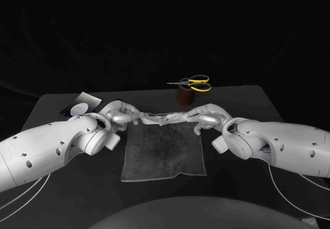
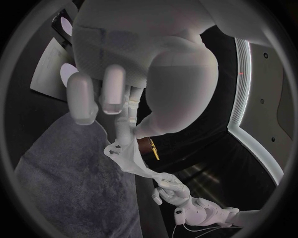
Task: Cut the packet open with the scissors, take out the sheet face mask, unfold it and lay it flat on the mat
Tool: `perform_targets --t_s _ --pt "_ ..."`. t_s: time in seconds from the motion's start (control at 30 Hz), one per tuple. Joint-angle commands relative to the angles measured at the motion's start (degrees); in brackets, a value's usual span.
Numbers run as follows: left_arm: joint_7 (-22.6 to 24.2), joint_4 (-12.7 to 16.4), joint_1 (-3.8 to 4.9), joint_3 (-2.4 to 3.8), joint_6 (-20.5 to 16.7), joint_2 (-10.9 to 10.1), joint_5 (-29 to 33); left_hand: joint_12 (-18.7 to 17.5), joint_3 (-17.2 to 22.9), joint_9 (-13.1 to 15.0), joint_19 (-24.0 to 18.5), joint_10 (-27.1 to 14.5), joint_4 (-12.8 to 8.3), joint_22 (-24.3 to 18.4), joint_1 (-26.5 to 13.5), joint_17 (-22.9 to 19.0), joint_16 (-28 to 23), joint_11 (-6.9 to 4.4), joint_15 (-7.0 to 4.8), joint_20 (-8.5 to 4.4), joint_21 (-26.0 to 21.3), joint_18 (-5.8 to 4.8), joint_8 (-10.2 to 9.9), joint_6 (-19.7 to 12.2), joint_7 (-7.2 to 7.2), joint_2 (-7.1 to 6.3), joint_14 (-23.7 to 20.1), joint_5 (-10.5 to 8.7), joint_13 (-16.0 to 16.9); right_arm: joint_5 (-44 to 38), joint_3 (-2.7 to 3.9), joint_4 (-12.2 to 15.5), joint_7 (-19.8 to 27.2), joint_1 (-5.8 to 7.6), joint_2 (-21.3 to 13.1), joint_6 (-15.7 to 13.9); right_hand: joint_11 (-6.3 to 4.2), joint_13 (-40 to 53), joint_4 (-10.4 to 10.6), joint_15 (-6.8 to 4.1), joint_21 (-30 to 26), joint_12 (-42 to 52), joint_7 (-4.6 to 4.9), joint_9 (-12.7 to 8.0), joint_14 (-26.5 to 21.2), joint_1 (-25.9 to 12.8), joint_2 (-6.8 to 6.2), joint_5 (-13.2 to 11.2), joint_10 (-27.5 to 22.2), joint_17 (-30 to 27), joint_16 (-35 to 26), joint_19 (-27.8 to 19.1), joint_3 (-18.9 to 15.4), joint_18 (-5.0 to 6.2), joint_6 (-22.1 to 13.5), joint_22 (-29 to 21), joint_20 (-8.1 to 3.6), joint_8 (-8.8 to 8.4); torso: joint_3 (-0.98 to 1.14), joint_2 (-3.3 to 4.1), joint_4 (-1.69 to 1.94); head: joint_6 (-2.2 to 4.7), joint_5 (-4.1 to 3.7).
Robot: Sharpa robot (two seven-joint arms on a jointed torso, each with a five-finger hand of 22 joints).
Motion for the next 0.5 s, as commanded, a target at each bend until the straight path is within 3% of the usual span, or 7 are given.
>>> perform_targets --t_s 0.03,0.5 --pt "-0.1 0.4 -0.33 -0.08 -2.4 -0.2 0.4 0.3 3.1 5.4 0.3 1.2 -2.8 0.2 0.1 13.2 0.2 -0.76 -0.29 -0.01 0.3 -1.0 0.2 0.0 -0.48 0.51 5.3 0.19 0.1 -0.3 0.02 -0.1 -0.8 0.08 0.0 -0.3 0.09 3.8 -0.1 -0.4 0.1 -0.1 0.01 7.2 2.7 0.0 -0.26 0.3 0.3 6.8 0.2 0.4 0.3 1.12 0.3 1.8 0.01 4.8 -0.02 -0.03 -0.08 0.0 0.1" --pt "-0.6 1.6 -0.99 -0.3 -3.2 -0.8 0.4 0.3 3.3 5.5 0.3 1.3 -2.8 0.1 0.0 13.3 0.3 -0.8 -0.33 -0.03 0.3 -0.99 0.3 0.1 -0.53 0.48 5.4 0.19 0.1 -0.9 -0.02 0.3 -1.9 0.08 -0.3 -0.4 0.07 3.8 -0.1 -0.41 0.2 -0.1 0.0 7.3 2.7 0.0 -0.27 0.3 0.3 6.8 0.2 0.4 0.4 1.12 0.3 1.8 0.0 4.83 0.06 -0.04 -0.12 0.0 0.48"
